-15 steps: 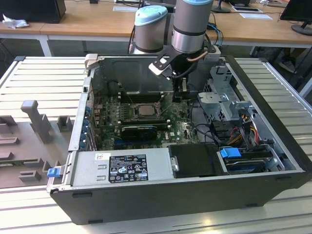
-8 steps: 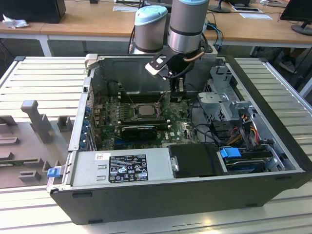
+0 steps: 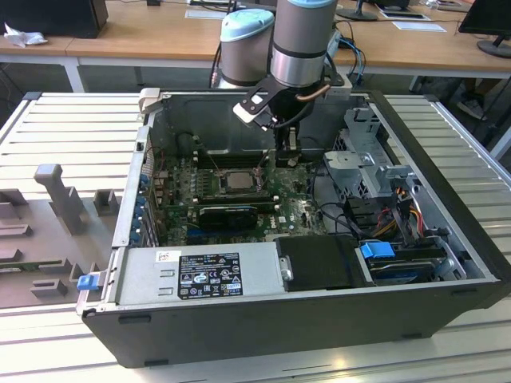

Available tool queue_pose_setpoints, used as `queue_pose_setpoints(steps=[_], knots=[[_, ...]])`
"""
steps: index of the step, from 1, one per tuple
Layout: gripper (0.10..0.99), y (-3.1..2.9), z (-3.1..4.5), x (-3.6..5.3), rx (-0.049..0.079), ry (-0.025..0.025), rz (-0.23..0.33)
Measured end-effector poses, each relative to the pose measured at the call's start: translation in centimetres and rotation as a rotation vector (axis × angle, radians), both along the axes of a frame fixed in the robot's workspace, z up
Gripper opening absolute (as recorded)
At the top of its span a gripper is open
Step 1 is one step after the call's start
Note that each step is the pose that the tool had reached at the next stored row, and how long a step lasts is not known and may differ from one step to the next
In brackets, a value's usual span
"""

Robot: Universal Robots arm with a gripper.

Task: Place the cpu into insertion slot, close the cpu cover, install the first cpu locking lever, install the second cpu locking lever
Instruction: 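Close the cpu cover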

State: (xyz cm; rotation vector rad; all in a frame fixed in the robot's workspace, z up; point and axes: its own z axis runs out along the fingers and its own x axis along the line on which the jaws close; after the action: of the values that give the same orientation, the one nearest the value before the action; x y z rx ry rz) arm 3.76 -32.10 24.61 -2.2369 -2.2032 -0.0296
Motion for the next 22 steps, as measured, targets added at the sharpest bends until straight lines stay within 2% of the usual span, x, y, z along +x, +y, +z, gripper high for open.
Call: queue_pose_setpoints(steps=[22], knots=[[0.106, 0.0, 0.0, -0.86, 0.0, 0.0, 0.0]])
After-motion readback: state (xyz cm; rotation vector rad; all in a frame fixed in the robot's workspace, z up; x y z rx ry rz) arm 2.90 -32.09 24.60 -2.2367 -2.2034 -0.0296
